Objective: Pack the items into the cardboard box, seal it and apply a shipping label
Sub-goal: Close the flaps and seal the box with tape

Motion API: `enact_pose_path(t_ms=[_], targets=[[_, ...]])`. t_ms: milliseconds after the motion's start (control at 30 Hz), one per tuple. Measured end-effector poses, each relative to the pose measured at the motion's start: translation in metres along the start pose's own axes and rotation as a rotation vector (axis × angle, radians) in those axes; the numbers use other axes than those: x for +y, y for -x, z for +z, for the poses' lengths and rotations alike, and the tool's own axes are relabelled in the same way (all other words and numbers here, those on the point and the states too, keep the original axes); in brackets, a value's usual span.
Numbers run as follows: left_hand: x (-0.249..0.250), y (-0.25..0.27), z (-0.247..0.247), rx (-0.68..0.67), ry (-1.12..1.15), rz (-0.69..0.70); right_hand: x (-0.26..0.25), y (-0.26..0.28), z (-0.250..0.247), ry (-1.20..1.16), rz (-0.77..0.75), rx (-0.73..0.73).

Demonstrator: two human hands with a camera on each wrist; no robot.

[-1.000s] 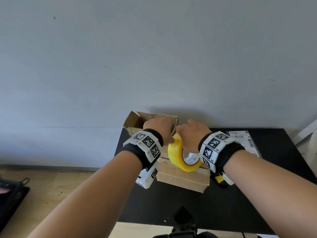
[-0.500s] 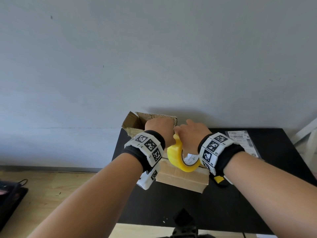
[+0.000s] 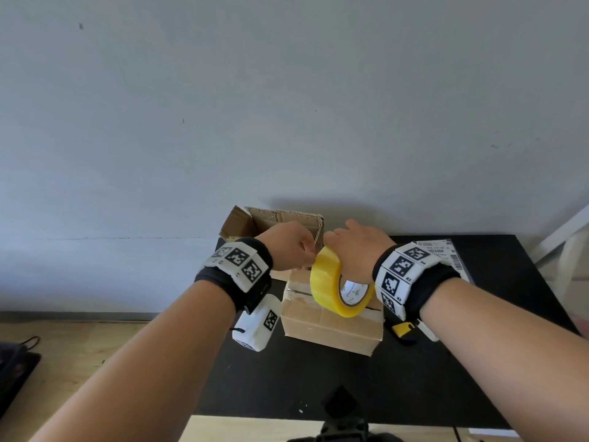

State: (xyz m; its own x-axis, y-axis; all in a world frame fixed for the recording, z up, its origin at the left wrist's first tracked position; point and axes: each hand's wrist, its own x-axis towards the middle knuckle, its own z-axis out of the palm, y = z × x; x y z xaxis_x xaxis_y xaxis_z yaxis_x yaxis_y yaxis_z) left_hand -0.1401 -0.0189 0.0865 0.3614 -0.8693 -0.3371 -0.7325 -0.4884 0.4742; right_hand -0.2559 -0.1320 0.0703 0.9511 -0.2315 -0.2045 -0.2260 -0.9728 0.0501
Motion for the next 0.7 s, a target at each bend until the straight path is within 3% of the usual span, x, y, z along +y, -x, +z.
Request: enact_pose_path(t_ms=[100,367,567,700], targets=[[-0.006,0.002,-0.001,-0.060,0.133,0.011,0.001,0.000,-0.001,-0.002,-0.001,-0.015],[-0.015,-0.001,0.001,-0.030,0.113,0.075,-0.003,-0.002,-0.001,0.012,-0.012,-0.008],[-0.008,0.000,0.000,0.039,-0.073,0.047,-0.006,-0.003,-0.002,0.028,-0.006,-0.006],[0.010,0.002,0.004,0.129,-0.500,0.028,-0.008,-0.001,-0.006,0.023,0.019,-0.017]])
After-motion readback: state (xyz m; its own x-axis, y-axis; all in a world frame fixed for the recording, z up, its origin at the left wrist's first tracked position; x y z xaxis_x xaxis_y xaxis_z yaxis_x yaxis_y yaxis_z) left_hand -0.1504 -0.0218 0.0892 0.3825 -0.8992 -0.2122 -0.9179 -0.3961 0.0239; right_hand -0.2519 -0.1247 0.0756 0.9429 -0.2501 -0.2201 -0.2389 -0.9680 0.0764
